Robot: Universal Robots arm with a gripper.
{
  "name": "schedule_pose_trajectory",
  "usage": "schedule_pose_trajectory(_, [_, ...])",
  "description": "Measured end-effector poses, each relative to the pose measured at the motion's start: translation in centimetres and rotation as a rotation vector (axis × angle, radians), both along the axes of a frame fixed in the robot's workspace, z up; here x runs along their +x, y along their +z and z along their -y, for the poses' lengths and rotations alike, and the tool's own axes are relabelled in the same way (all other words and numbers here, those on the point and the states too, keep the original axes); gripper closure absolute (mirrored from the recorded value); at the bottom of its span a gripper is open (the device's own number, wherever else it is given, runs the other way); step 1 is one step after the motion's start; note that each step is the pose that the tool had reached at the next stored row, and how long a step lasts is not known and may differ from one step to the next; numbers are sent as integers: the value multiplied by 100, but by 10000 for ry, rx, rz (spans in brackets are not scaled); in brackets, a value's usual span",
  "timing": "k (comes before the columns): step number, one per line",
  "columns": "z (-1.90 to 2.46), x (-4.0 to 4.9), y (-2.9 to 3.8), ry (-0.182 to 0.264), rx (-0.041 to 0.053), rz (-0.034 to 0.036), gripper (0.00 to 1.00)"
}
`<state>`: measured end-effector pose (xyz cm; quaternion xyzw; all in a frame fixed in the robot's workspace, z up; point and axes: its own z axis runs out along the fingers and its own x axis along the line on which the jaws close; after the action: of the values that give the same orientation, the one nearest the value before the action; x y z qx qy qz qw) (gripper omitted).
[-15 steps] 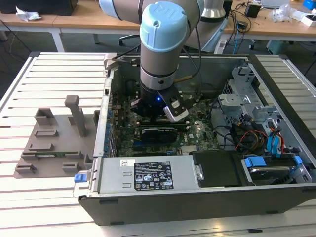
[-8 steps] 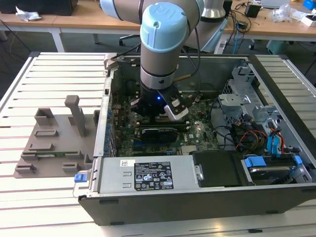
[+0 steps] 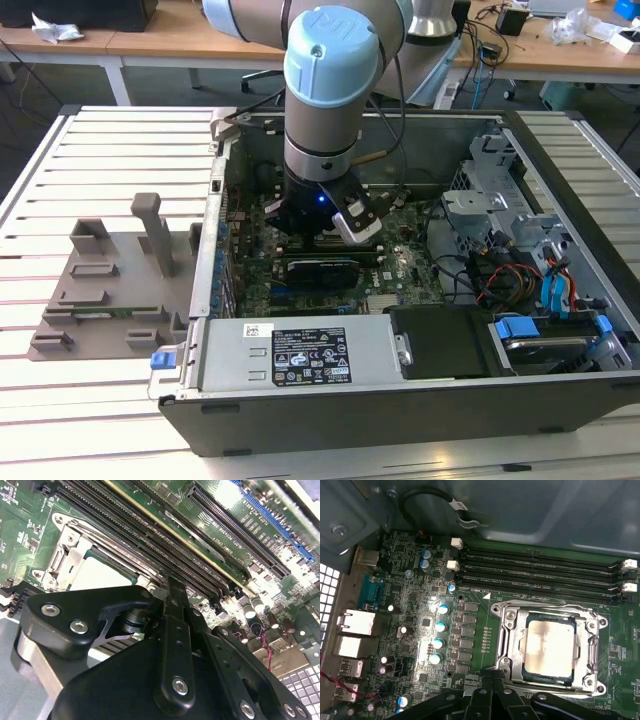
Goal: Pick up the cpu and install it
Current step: 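Install the second cpu locking lever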
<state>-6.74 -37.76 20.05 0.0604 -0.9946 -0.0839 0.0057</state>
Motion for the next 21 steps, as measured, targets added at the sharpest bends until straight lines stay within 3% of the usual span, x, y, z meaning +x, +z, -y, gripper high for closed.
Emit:
schedule_pose_trajectory(7, [10,0,-7,2,-2,0,89])
schedule_pose_trajectory(11, [8,8,76,7,0,-2,89])
schedule_pose_trajectory(15, [-13,51,94,5,-2,-22,89])
schedule_pose_trajectory(21, [-52,276,94,4,-107,-183,89])
